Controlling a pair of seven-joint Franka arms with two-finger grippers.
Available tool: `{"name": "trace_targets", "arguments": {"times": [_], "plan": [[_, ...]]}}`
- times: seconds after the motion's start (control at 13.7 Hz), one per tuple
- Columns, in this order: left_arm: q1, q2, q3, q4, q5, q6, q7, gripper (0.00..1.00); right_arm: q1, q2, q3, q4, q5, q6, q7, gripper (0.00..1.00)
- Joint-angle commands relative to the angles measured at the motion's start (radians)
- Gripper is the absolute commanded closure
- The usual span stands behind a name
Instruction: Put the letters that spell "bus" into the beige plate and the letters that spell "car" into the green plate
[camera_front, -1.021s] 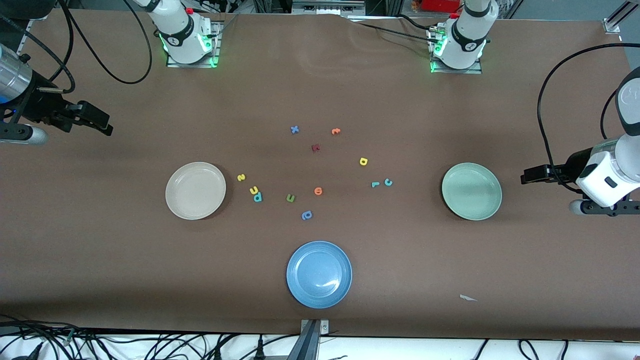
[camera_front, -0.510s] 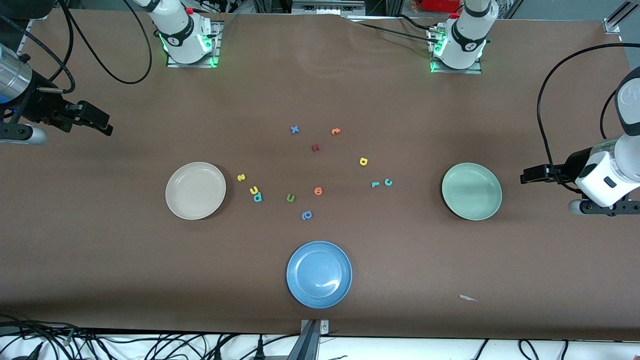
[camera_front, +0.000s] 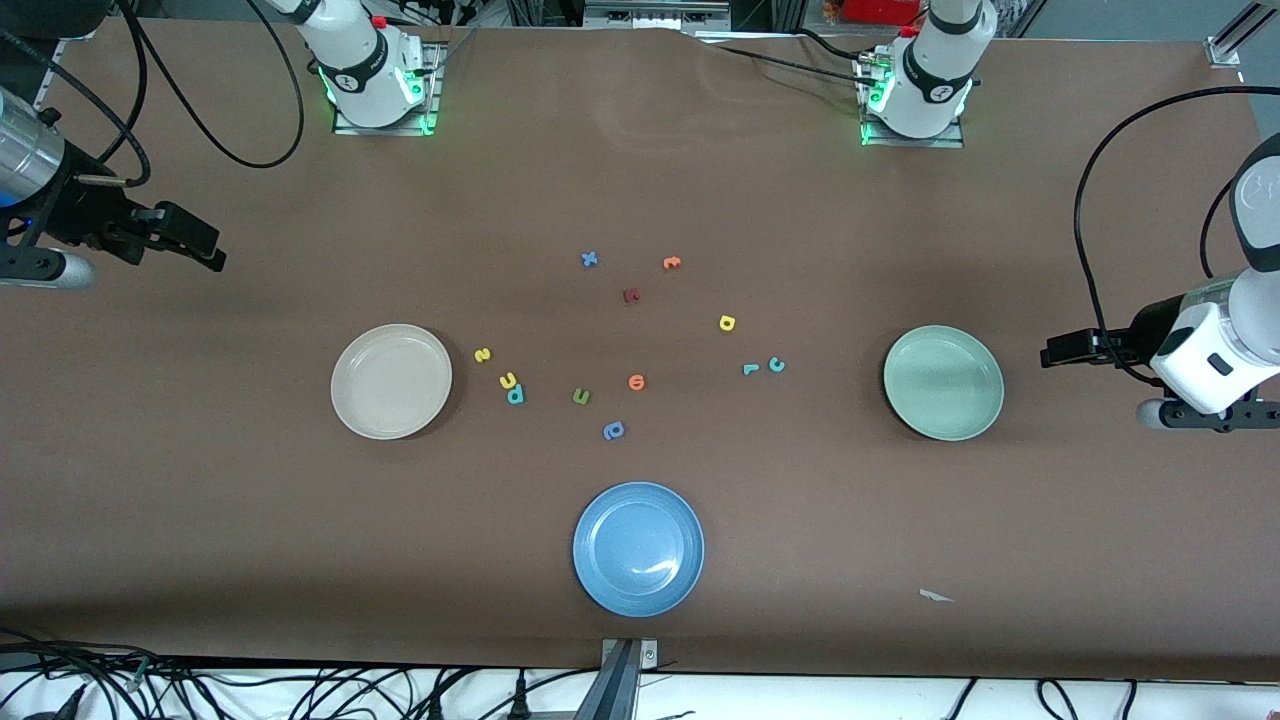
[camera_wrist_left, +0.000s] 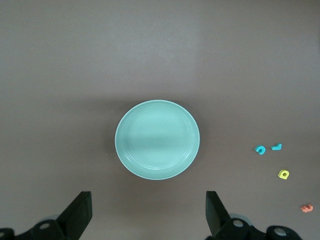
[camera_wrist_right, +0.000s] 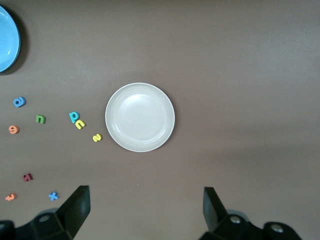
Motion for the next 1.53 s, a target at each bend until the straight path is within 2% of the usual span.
{"name": "trace_targets", "arguments": {"times": [0.0, 1.46], "plan": [[-0.009, -0.029, 0.011, -0.031, -0.015, 0.000, 0.020, 0.00, 0.002, 0.009, 0.000, 0.022, -0.010, -0.010, 0.013, 0.00], [-0.012, -0.023, 0.009, -0.031, -0.014, 0.000, 0.016, 0.00, 0.018, 0.009, 0.002, 0.022, -0.010, -0.011, 0.014, 0.00]]}}
